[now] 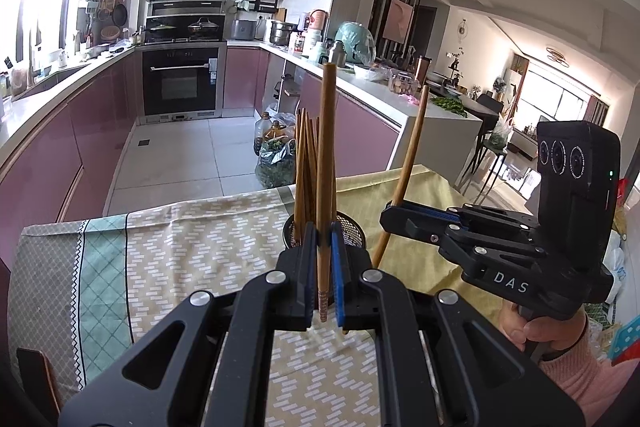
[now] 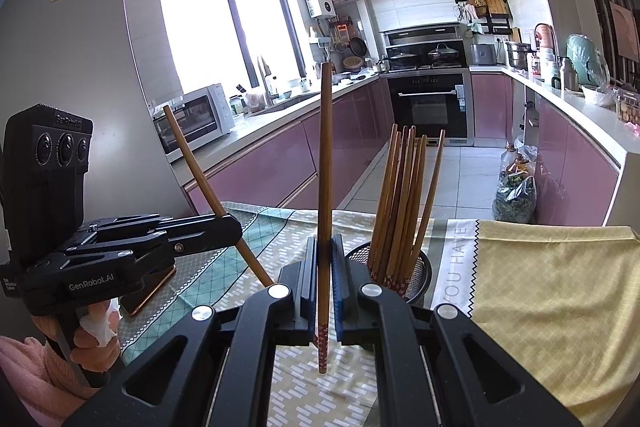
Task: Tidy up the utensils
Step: 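Carry both upright chopsticks over the mesh cup, bringing the grippers together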
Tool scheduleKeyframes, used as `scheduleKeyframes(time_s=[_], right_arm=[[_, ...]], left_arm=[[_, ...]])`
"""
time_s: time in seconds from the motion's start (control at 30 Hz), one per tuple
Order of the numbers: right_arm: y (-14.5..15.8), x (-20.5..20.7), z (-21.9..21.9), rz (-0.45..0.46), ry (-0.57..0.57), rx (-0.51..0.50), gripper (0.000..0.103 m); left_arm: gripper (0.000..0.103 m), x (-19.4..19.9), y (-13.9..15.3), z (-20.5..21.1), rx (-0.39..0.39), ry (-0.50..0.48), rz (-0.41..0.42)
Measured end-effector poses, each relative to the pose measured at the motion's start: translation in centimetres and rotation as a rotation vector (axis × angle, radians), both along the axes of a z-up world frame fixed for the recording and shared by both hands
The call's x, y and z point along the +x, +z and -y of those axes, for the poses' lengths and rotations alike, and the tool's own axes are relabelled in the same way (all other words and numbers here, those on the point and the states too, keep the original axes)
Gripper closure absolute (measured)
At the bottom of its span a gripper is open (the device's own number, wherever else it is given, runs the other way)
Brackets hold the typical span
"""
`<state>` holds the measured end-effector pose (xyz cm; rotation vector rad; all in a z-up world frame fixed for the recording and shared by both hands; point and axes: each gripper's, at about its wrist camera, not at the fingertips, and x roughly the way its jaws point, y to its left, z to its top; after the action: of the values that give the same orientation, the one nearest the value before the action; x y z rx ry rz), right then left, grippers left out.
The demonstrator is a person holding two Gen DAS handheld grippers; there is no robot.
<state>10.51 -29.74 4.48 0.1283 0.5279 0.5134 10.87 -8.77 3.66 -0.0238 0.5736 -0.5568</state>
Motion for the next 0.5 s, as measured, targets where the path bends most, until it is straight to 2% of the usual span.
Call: scheduleKeyframes(time_s=[0.5], right_arm=[[0.7,-0.1,0.3,0.024,0.002,0.004,0.097]], left_arm=[[0.095,-0.5,1.1,0.5,0.001,-0.007,0.035]])
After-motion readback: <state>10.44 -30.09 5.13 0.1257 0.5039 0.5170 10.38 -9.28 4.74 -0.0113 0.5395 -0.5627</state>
